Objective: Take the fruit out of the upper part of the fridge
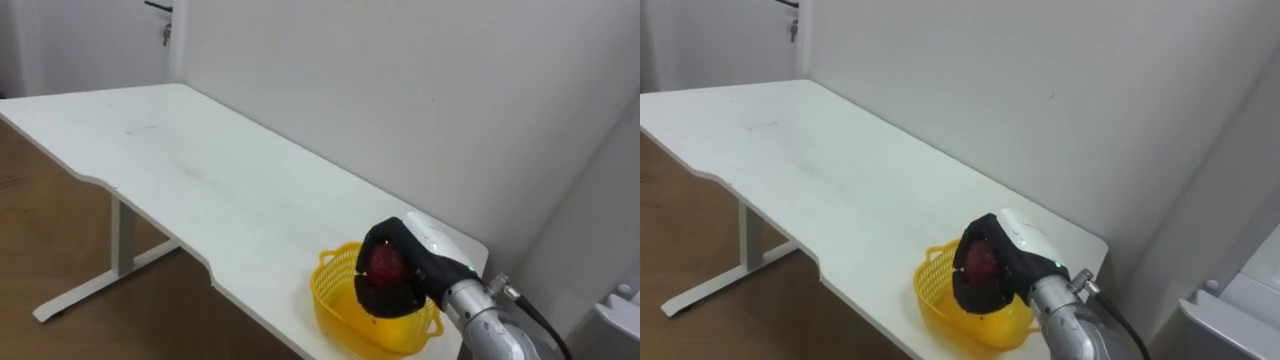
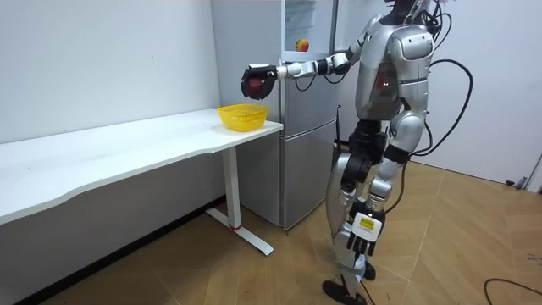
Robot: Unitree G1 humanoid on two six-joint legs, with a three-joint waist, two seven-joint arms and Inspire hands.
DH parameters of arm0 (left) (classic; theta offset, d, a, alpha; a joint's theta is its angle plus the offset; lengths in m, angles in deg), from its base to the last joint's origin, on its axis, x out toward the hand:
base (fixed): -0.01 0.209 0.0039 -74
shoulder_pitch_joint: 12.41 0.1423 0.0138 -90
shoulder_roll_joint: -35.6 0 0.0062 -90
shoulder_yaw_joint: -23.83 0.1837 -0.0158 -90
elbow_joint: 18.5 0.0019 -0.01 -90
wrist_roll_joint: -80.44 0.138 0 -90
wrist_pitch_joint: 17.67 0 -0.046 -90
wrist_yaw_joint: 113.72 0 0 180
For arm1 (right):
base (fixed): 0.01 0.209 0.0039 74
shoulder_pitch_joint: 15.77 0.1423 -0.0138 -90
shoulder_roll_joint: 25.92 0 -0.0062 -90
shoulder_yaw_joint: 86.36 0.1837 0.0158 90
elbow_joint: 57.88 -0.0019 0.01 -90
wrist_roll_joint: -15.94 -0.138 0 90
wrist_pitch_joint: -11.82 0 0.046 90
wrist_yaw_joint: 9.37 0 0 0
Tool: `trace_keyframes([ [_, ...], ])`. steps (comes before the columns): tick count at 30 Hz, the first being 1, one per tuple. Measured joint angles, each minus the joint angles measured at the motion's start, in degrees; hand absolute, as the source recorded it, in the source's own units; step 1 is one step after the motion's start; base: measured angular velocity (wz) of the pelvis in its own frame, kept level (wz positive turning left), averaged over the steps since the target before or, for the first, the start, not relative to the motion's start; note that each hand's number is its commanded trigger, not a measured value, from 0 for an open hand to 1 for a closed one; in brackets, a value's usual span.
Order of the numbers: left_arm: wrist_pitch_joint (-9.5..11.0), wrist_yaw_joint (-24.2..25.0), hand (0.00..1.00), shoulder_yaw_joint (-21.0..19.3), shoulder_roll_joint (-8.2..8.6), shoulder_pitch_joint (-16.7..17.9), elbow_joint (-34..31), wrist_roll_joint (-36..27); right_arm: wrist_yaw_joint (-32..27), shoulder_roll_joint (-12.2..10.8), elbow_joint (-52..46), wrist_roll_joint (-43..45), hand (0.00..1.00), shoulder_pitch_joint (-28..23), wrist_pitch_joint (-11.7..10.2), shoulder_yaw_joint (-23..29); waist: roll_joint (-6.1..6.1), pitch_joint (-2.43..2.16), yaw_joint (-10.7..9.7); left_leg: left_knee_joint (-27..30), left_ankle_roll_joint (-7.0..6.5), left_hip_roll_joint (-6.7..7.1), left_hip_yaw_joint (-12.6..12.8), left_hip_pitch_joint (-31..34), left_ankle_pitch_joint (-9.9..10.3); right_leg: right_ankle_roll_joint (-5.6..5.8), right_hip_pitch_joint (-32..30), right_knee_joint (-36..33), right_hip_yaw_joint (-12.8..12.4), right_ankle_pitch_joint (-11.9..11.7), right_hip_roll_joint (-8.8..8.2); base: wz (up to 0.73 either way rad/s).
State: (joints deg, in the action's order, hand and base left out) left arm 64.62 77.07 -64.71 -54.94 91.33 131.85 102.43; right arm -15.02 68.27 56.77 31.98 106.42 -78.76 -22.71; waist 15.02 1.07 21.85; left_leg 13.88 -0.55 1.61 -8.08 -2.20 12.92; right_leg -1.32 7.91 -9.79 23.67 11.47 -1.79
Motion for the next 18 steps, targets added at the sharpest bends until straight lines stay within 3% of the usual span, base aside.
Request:
trace_keyframes([
  [18, -1.73, -0.59, 0.0, -1.28, 0.3, 2.85, -3.12, 0.08, 0.86, 0.75, 2.34, -0.04, 0.0, 0.0, 1.51, 0.03, -0.87, 0.2, -0.07, -0.03, -0.05, 0.02, 0.03, -0.06, 0.05, 0.01, 0.17, -0.01, 0.21, 0.01, -0.1, 0.0],
])
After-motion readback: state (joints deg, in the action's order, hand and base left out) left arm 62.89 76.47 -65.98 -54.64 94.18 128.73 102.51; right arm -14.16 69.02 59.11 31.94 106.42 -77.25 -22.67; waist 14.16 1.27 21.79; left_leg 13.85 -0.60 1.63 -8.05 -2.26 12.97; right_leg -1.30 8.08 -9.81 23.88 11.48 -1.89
